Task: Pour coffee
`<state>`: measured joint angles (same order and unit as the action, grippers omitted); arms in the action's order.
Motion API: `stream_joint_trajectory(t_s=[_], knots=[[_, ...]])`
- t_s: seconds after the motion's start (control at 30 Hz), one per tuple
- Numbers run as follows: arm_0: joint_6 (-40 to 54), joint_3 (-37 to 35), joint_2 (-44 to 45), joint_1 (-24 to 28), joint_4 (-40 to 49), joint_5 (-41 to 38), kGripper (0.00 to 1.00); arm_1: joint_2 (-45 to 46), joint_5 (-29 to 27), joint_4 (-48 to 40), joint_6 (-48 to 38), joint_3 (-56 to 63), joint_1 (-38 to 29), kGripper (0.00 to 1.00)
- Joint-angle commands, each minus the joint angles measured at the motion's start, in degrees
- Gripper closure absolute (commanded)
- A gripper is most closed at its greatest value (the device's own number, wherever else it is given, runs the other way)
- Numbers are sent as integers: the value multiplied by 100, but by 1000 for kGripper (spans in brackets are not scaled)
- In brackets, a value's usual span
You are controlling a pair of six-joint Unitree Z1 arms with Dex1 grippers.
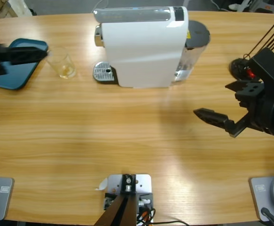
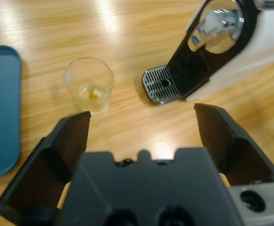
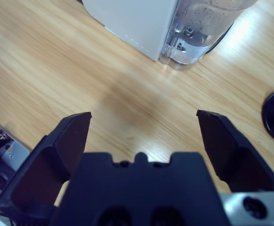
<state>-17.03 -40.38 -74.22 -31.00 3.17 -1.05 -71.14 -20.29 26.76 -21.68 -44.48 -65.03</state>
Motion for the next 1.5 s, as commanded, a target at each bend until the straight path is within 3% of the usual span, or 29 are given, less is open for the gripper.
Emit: stream_joint_trajectory(t_s=[0.03, 0.3, 0.47, 0.73, 1.37, 1.5], knots=[[119, 281, -1143, 33, -616, 214, 55, 109, 81, -83, -55, 257, 28, 0], [334, 496, -750, -11, -598, 917, 55, 83, 227, -122, 6, 282, 228, 0], [351, 492, -1228, 24, -901, 1383, 55, 83, 253, -127, 15, 282, 228, 0], [332, 371, -2170, 138, -1481, 1246, 55, 65, 271, -127, 15, 282, 237, 0], [517, -91, -3001, 446, -1880, 852, 56, -2, 315, -145, 24, 282, 246, 0], [543, -111, -3070, 455, -1890, 852, 172, -14, 315, -145, 24, 282, 254, 0]])
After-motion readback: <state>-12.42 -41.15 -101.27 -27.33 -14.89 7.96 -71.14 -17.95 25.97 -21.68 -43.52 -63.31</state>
